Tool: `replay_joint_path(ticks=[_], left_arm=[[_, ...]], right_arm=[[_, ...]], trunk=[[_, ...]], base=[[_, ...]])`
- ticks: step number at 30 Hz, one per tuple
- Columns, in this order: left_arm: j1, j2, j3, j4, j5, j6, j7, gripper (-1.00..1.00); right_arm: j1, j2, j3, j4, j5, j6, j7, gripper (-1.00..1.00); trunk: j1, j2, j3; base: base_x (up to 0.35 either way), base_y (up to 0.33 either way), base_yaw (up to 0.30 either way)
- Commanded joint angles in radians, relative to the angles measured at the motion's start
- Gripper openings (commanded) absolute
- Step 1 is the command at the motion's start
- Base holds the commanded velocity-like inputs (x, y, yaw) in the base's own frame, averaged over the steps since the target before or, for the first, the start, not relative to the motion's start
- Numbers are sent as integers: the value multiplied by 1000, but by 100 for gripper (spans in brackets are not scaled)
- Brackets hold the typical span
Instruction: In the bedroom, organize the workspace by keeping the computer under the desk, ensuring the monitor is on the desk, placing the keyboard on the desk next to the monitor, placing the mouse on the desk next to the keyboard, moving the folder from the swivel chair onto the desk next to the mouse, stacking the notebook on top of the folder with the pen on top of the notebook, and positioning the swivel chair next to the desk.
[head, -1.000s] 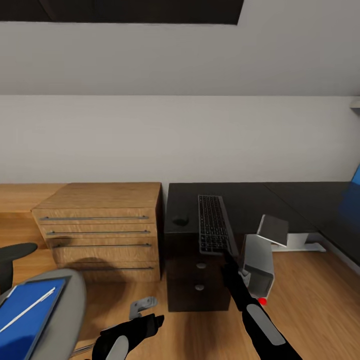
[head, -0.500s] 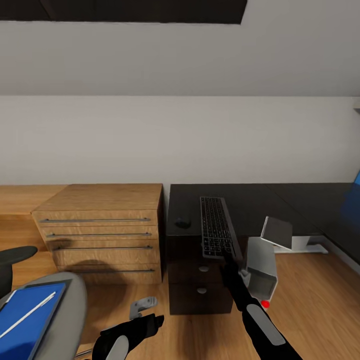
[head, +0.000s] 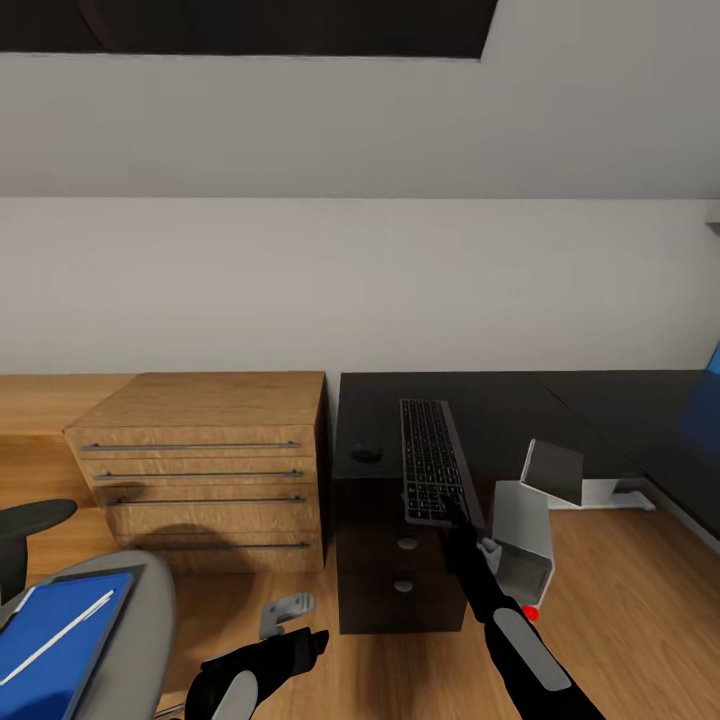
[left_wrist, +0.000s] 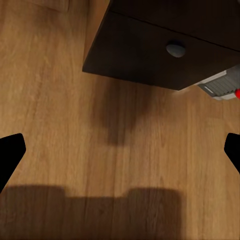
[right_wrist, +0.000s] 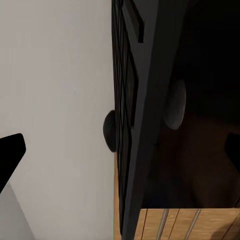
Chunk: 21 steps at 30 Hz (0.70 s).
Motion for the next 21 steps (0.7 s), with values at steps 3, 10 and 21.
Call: replay_joint_path(ticks=[3, 10, 21], left_arm=[[-1, 0, -1, -1, 12, 2, 10, 100], [-1, 0, 0, -1, 11, 2, 10, 100], [-1, 0, -1, -1, 12, 2, 10, 100]], right_arm=[[-1, -1, 1, 0, -11, 3, 4, 100], [-1, -1, 0, 0, -12, 3, 4, 100], [-1, -1, -1, 0, -12, 3, 4, 100]], trunk=[[0, 0, -1], [0, 0, -1], [0, 0, -1]], base=[[0, 0, 0], [0, 0, 0], [0, 0, 0]])
